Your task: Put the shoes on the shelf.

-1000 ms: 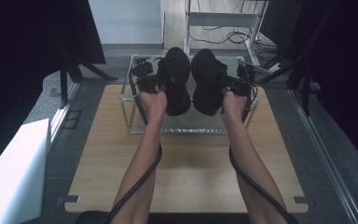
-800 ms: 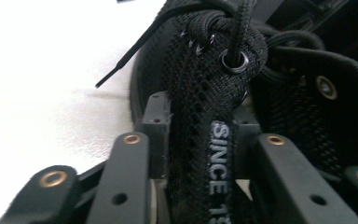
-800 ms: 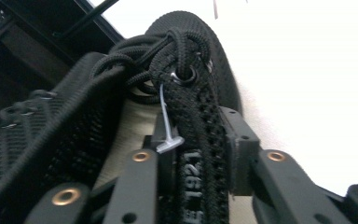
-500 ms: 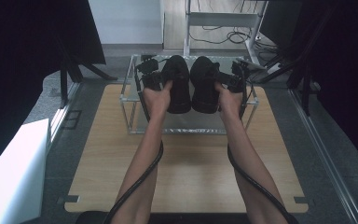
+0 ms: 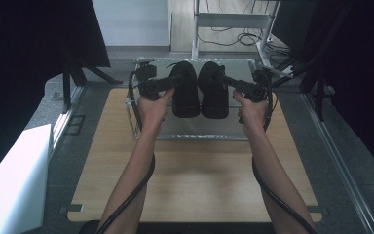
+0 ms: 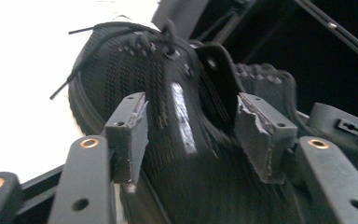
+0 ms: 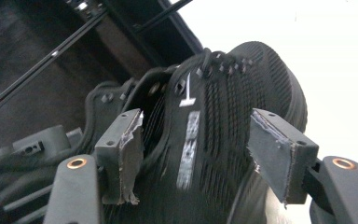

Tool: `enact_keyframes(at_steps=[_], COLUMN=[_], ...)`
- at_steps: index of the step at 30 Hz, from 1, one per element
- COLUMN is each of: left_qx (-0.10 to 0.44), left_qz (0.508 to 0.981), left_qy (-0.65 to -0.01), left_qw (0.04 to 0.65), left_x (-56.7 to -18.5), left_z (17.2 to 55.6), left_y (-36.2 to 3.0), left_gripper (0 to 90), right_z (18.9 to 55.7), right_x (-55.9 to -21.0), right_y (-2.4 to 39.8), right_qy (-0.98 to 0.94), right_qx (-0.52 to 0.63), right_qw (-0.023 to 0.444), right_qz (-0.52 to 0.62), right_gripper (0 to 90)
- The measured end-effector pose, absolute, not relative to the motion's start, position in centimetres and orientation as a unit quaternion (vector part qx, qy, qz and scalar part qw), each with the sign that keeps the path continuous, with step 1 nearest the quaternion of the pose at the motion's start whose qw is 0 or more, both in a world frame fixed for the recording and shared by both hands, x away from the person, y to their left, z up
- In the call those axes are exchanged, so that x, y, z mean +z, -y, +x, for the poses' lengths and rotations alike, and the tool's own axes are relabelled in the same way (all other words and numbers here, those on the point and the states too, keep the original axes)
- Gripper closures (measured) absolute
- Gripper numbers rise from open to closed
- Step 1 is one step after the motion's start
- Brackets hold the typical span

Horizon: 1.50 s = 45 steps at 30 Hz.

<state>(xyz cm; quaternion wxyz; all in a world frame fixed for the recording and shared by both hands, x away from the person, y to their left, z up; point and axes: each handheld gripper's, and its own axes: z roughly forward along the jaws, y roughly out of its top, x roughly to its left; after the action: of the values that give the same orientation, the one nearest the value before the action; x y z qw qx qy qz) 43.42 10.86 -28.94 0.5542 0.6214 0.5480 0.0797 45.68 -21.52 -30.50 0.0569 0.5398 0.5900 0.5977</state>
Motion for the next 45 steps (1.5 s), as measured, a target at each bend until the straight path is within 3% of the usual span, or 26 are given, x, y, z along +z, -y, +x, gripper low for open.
enact_keyframes(at_steps=[4, 10, 16, 33, 45], left_qx=[0.074, 0.068, 0.067, 0.061, 0.064], left_qz=[0.626, 0.632, 0.640, 0.658, 0.667], left_qy=[-0.523, -0.502, -0.485, -0.461, -0.453], left_qw=[0.574, 0.587, 0.592, 0.592, 0.587], left_x=[-29.6, -31.4, -32.7, -35.2, -36.2], left_z=[41.4, 39.0, 37.1, 34.3, 35.0], left_y=[-11.8, -12.2, -12.1, -10.3, -9.2], left_gripper=[49.1, 61.8, 69.1, 83.5, 87.8], right_z=[44.2, 41.2, 39.0, 36.3, 36.6], right_x=[-31.1, -32.4, -33.5, -36.1, -36.9], right_y=[22.4, 23.6, 23.6, 22.8, 21.8], right_qy=[-0.598, -0.607, -0.617, -0.634, -0.637], right_qx=[0.607, 0.620, 0.626, 0.627, 0.627], right_qw=[0.050, 0.047, 0.045, 0.021, 0.020], right_qz=[0.520, 0.494, 0.475, 0.452, 0.447], right_gripper=[36.6, 61.1, 71.9, 88.8, 89.9])
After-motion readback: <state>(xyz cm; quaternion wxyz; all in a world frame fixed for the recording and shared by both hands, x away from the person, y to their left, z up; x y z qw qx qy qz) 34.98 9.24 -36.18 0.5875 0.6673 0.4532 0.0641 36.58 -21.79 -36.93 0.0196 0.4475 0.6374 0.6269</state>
